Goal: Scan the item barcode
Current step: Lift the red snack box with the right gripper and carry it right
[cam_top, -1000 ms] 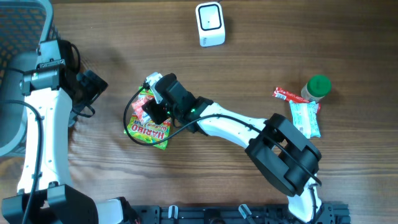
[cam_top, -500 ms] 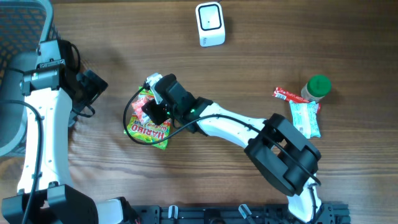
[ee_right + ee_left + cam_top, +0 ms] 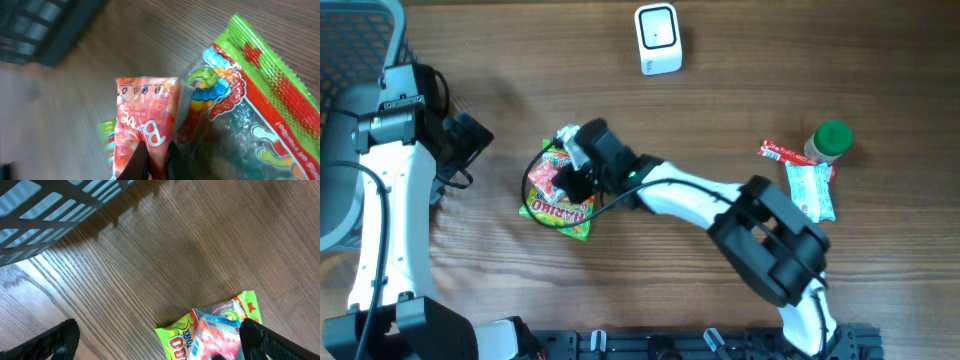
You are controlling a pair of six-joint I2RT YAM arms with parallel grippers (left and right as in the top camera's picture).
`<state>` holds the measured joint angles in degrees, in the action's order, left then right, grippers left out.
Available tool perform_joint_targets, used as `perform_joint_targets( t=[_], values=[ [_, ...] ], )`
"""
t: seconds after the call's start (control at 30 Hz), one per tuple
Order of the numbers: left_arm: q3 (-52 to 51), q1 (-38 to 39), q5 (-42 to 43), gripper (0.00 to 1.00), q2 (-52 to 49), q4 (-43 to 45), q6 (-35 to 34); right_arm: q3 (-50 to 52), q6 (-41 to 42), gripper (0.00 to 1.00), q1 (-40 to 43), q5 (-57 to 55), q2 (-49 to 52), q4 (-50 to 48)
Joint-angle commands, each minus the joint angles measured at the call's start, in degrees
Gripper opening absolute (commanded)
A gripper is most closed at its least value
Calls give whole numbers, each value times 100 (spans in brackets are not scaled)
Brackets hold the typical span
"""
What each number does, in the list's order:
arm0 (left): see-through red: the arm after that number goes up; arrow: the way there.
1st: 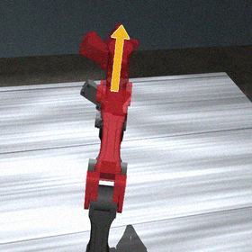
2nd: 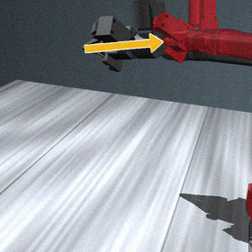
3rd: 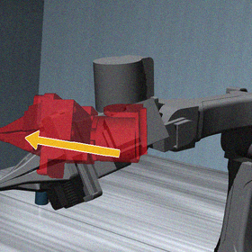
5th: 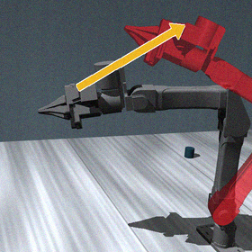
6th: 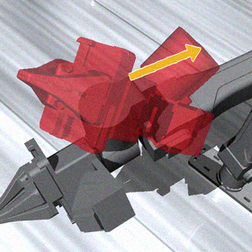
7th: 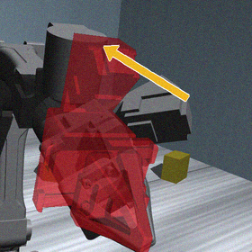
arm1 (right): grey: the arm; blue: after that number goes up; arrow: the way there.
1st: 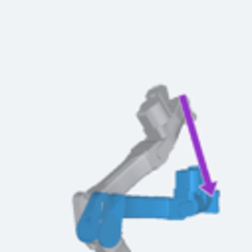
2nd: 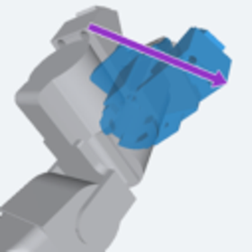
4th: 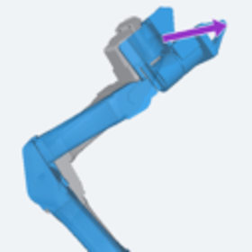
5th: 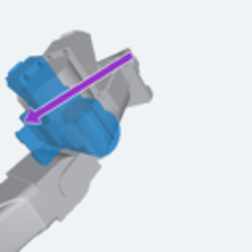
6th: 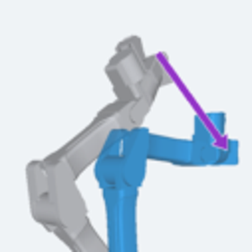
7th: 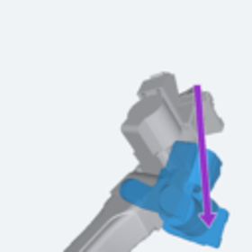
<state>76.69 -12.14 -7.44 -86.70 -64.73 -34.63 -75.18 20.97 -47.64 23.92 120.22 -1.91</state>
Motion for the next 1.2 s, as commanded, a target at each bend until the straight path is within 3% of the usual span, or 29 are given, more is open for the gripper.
perform_joint_targets(
  t=[0.0, 0.2, 0.3, 0.5, 0.63, 0.77, 1.17],
  values=[
    [4, -37, 28, 100, -37, -7, -70, -20, 557, 4, 610, 1488, -903, 164],
    [4, -37, 28, 100, -37, -7, -70, -20, 540, 4, 1668, 3617, -1290, 1095],
    [4, -35, 28, 100, -37, -7, -70, -20, -146, 5, 2120, 4524, -1290, 1851],
    [4, -37, 28, 100, -37, -7, -70, -20, -3283, 5, 3211, 5263, -1563, 5040],
    [4, -35, 28, 100, -37, -7, -70, -20, -5877, 5, 4131, 5906, -1770, 7466],
    [4, -35, 28, 100, -37, -7, -70, -2, -7744, 4, 4896, 5849, -1770, 9226],
    [4, -35, 28, 100, -37, -7, -70, 170, -7934, 4, 4878, 6649, -1814, 9427]
  ],
)
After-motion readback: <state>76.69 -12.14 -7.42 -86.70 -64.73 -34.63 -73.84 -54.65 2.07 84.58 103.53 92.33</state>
